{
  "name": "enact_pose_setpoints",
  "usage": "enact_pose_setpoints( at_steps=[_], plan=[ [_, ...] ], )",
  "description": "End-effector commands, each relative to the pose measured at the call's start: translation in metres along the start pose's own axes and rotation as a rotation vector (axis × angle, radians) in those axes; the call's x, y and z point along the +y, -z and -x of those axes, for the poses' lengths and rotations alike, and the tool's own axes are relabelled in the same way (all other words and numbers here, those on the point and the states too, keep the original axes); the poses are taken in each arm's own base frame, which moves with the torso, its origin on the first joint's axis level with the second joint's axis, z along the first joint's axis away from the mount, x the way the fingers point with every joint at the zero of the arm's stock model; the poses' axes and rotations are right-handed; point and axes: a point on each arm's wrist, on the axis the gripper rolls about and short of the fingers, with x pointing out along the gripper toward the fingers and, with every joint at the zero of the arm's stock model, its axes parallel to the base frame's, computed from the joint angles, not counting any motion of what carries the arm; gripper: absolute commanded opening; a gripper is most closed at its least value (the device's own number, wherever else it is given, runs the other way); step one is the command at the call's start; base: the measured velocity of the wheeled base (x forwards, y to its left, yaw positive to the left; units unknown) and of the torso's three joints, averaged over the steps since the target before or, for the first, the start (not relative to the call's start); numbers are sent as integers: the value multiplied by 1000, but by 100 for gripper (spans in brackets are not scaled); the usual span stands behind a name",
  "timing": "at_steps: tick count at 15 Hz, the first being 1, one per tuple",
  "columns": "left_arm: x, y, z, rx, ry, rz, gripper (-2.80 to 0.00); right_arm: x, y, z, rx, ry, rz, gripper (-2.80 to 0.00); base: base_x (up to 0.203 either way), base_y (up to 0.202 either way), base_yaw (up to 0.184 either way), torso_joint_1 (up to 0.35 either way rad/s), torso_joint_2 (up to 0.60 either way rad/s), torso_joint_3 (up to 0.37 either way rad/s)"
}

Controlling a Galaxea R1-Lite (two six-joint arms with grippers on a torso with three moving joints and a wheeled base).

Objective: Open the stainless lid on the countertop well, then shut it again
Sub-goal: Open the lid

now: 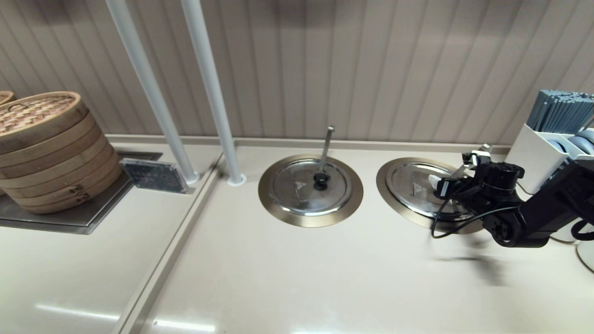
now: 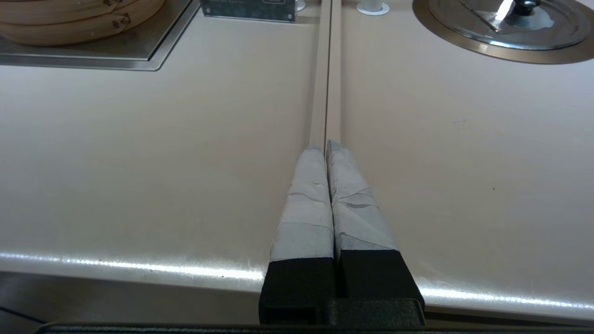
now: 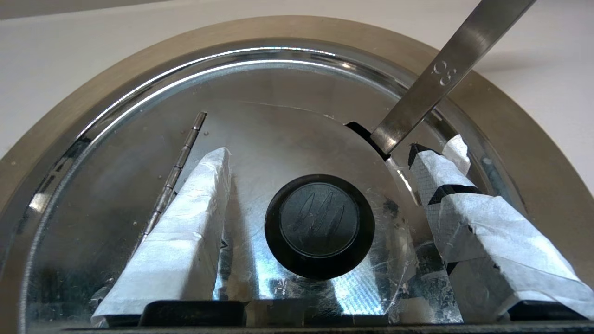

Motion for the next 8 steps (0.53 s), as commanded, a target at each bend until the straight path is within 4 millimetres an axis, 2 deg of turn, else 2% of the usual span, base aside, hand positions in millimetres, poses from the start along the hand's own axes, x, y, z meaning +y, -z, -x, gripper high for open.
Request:
enact_pose_setpoints(
  at_steps=[1, 5, 8],
  plan=[
    [0, 0, 0, -1, 0, 0, -280, 0, 6, -3, 10, 0, 2, 0, 0, 0, 0, 0, 0, 0],
    [0, 0, 0, 2, 0, 0, -280, 1, 8, -5, 13, -3, 4, 0, 0, 0, 0, 0, 0, 0],
    [0, 0, 0, 1, 0, 0, -280, 11, 10, -4, 18, -24, 5, 0, 0, 0, 0, 0, 0, 0]
  ],
)
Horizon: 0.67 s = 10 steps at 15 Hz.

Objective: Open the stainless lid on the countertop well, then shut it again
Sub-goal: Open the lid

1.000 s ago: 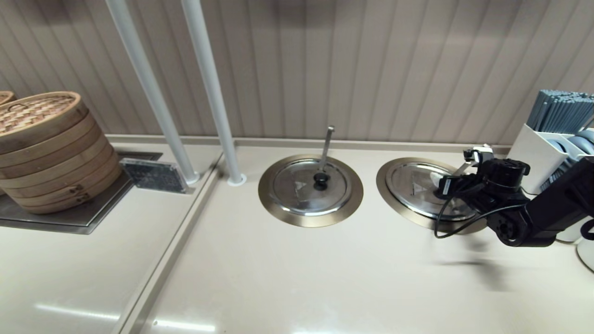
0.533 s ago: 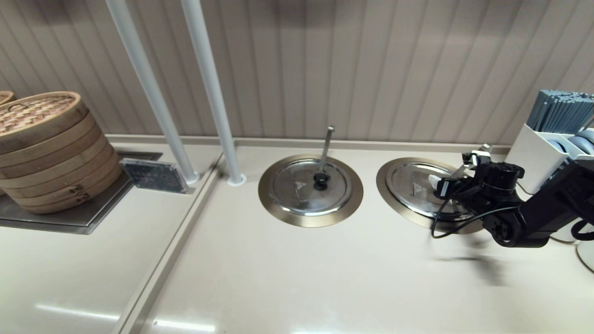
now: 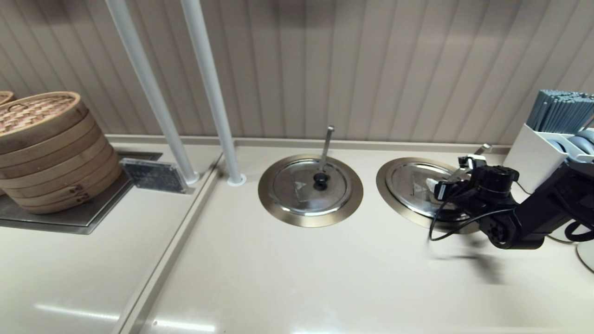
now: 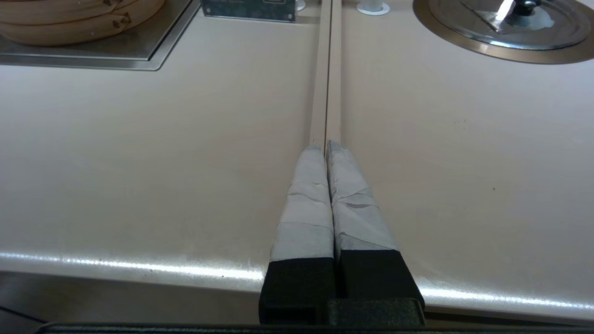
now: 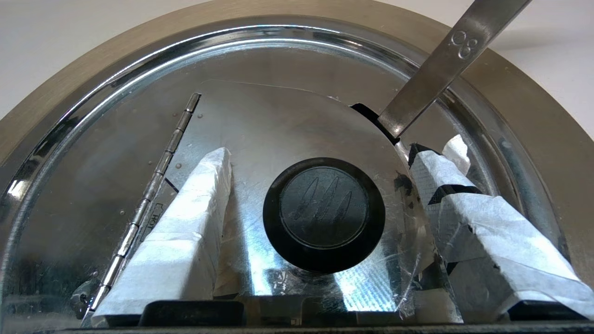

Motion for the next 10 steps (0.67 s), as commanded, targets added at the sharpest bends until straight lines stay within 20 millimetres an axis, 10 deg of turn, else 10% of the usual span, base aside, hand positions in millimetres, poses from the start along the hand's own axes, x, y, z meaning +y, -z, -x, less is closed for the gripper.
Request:
enact_pose_setpoints(
  at_steps=[1, 10],
  plan=[
    [0, 0, 0, 0, 0, 0, -280, 9, 0, 1, -2, -21, 3, 0, 0, 0, 0, 0, 0, 0],
    [0, 0, 0, 0, 0, 0, -280, 15, -3, 4, -8, -32, -14, 0, 0, 0, 0, 0, 0, 0]
  ],
)
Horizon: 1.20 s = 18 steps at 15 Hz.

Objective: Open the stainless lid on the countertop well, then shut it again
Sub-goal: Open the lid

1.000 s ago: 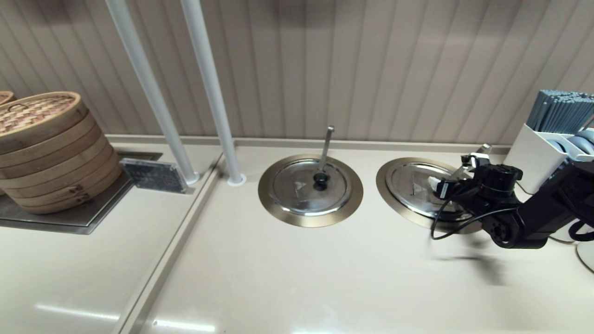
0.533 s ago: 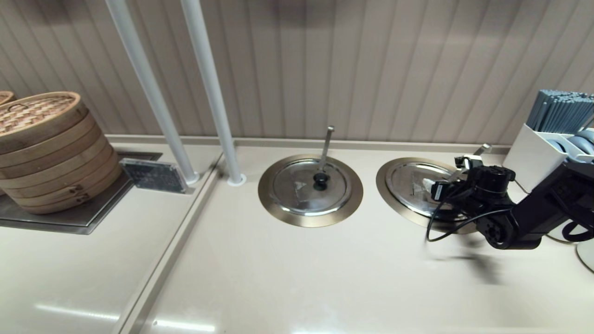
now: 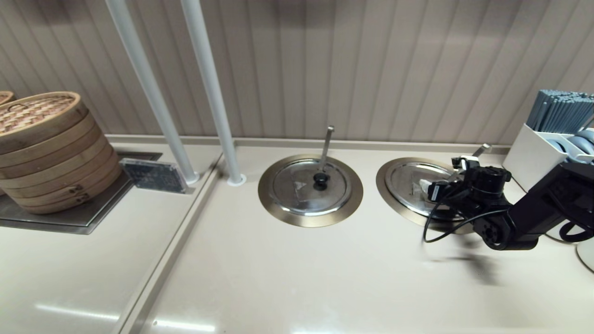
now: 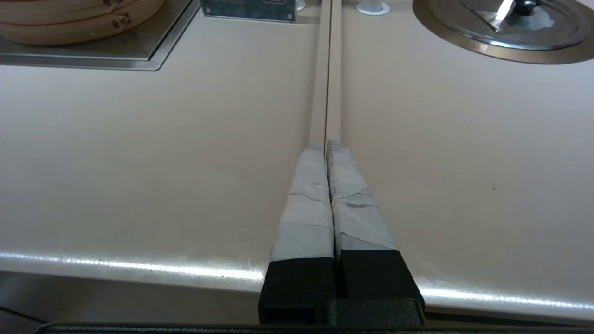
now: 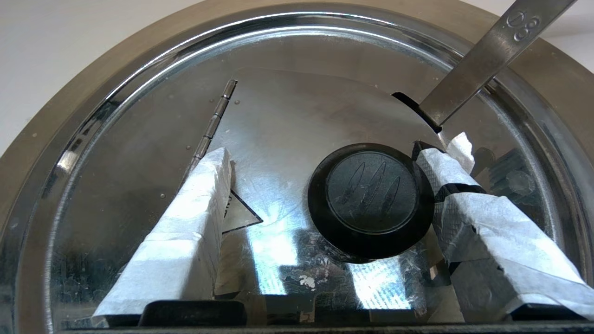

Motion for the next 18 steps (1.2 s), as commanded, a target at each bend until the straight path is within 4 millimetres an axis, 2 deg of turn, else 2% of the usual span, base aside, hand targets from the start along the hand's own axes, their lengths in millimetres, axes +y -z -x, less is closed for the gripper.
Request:
enact_pose_setpoints(
  at_steps=[1, 7, 18],
  plan=[
    [0, 0, 0, 1, 0, 0, -280, 1, -8, 2, -25, -1, -2, 0, 0, 0, 0, 0, 0, 0],
    [0, 0, 0, 0, 0, 0, -280, 5, -23, 8, -59, -9, -2, 0, 0, 0, 0, 0, 0, 0],
    [0, 0, 0, 0, 0, 1, -280, 52, -45, 4, -108, -14, 9, 0, 0, 0, 0, 0, 0, 0]
  ],
)
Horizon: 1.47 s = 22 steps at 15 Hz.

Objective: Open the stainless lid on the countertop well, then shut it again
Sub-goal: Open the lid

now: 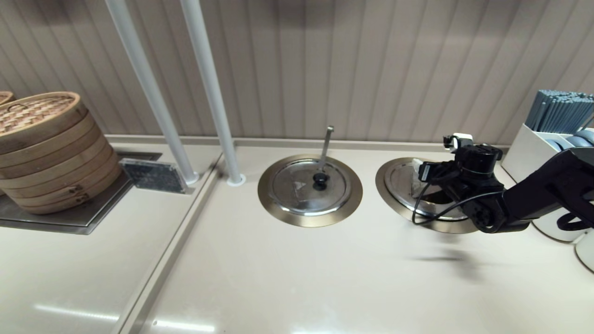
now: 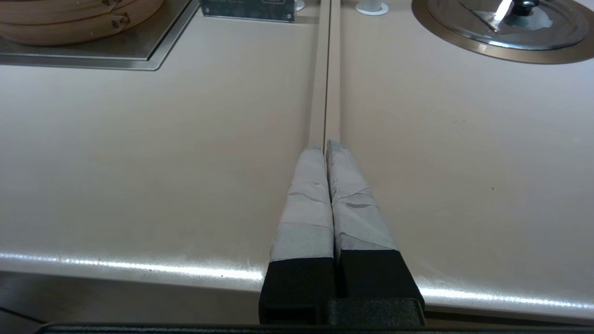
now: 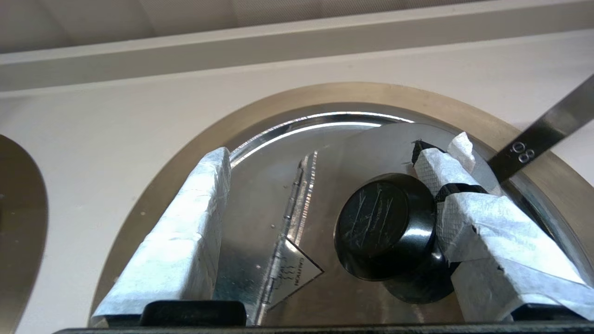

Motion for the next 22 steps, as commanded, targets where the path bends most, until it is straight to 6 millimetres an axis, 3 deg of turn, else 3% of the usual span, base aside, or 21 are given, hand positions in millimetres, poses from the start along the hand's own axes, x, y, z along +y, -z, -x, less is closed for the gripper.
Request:
enact_pose_setpoints(
  at_steps=[1, 8, 16, 22],
  plan=[
    [0, 0, 0, 0, 0, -1, -280, 13, -3, 0, -18, -29, -1, 0, 0, 0, 0, 0, 0, 0],
    [0, 0, 0, 0, 0, -1, -280, 50, -12, -1, -20, -83, 5, 0, 0, 0, 0, 0, 0, 0],
    [0, 0, 0, -1, 0, -1, -280, 94, -9, 3, -17, -152, 13, 0, 0, 0, 0, 0, 0, 0],
    [0, 0, 0, -1, 0, -1, -280, 112, -53, 27, -110, -207, -63, 0, 0, 0, 0, 0, 0, 0]
  ],
)
